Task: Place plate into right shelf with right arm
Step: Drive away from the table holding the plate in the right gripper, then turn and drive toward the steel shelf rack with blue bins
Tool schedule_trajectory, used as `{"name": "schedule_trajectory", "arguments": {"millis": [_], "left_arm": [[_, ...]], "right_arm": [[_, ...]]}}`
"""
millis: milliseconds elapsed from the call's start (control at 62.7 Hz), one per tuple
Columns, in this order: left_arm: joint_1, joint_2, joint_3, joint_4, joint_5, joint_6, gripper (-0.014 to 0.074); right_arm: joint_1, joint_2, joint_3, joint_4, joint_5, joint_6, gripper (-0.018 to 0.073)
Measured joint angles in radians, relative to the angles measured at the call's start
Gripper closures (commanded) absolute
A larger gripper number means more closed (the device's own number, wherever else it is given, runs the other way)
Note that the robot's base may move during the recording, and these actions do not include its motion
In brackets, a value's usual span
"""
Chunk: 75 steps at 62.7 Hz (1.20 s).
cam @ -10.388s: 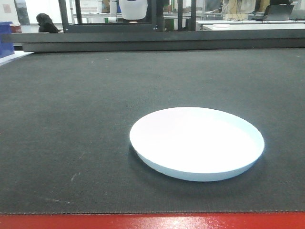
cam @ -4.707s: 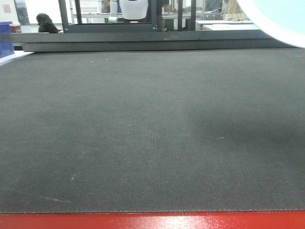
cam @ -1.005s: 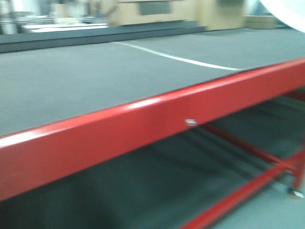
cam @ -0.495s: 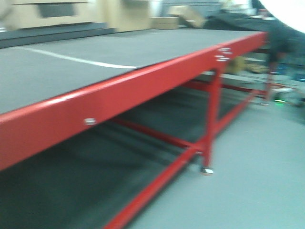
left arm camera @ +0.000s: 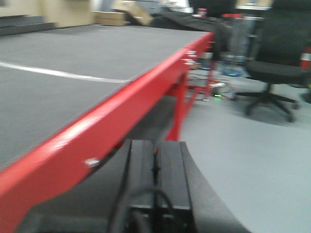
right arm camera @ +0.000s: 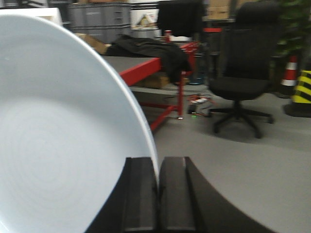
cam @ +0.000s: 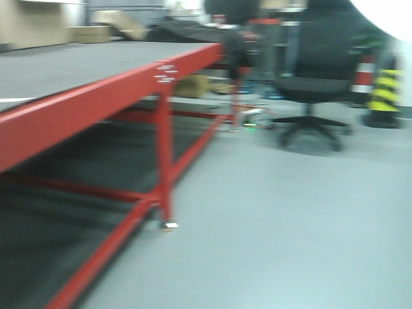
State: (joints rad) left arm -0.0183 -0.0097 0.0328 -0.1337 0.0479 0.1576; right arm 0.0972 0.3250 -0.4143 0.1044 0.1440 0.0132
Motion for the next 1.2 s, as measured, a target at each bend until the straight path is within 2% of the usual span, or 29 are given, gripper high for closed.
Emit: {"name": "schedule_trajectory", "arguments": {"millis": [1197], "left_arm": [[0.000,0.000,0.000,0.000,0.000,0.000,0.0724]], "right_arm": [[0.000,0.000,0.000,0.000,0.000,0.000,0.0512]]}}
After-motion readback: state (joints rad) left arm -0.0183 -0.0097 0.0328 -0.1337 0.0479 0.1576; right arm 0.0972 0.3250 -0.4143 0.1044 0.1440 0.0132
